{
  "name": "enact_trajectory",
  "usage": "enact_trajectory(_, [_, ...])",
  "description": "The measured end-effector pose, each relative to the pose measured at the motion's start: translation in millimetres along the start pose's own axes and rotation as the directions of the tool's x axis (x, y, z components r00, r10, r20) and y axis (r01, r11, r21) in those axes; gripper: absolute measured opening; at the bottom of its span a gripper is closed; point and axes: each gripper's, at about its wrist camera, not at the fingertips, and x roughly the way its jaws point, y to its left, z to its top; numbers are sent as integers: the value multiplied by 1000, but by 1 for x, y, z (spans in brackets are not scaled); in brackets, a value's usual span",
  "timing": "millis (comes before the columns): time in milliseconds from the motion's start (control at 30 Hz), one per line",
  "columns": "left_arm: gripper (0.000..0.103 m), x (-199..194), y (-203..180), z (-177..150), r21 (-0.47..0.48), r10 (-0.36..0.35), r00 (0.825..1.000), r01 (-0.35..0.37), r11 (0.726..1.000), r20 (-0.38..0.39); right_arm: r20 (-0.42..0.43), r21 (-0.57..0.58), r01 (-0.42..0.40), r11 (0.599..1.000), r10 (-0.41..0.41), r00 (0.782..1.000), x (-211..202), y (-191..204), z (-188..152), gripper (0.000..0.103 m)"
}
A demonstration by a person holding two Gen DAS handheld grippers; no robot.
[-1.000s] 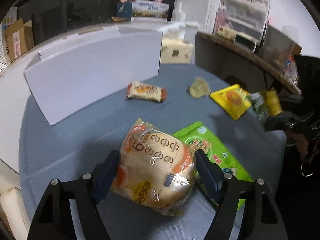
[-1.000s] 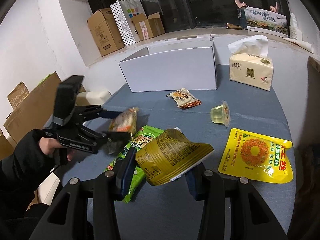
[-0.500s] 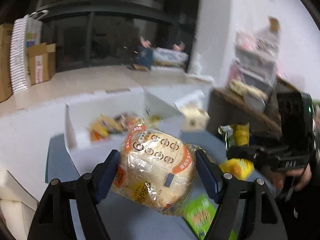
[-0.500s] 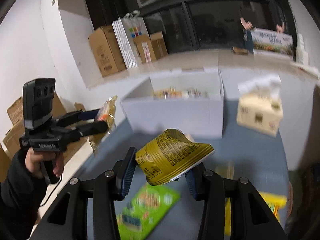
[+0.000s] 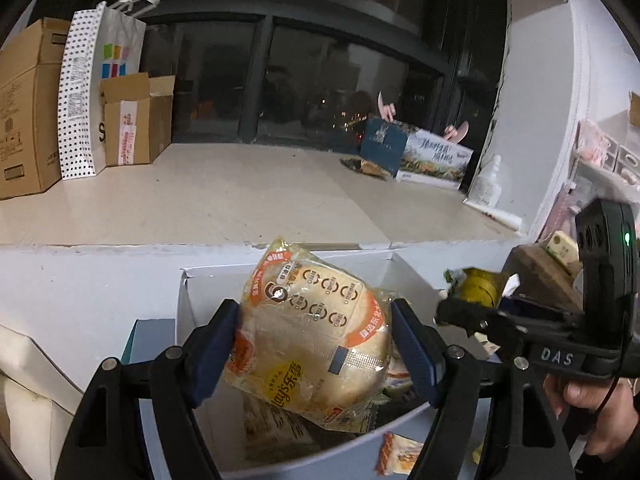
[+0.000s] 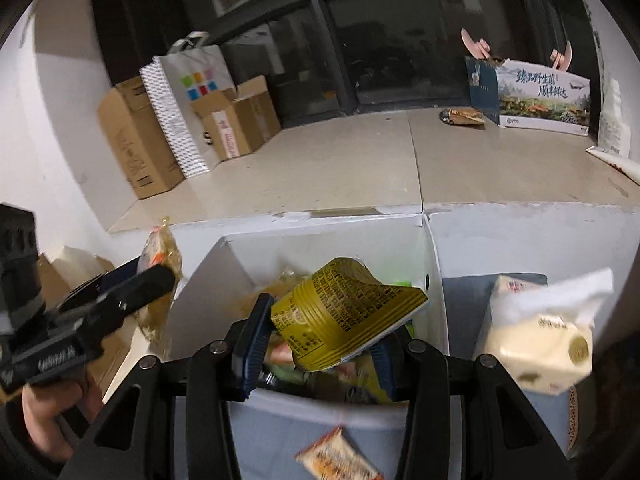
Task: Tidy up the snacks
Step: 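Carry both packs into the white box and open both tools, then grasp the small orange cake pack with the right tool while the left tool grasps the green seaweed pack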
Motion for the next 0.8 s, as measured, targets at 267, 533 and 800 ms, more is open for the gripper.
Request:
enact_trajectory(267, [103, 18, 25, -11, -83, 40, 997, -46, 995, -73, -26, 37, 19, 999, -18, 999, 24, -11, 6, 103])
enact_trajectory(533, [103, -20, 12, -24, -35, 31, 998, -33, 999, -46, 30, 62, -18, 998, 16, 999, -9, -17, -9, 103])
enact_trajectory(800, [103, -77, -22, -46, 10, -10, 1000, 10, 1000, 13, 130, 38, -95, 995, 89, 988, -82, -9, -36, 103])
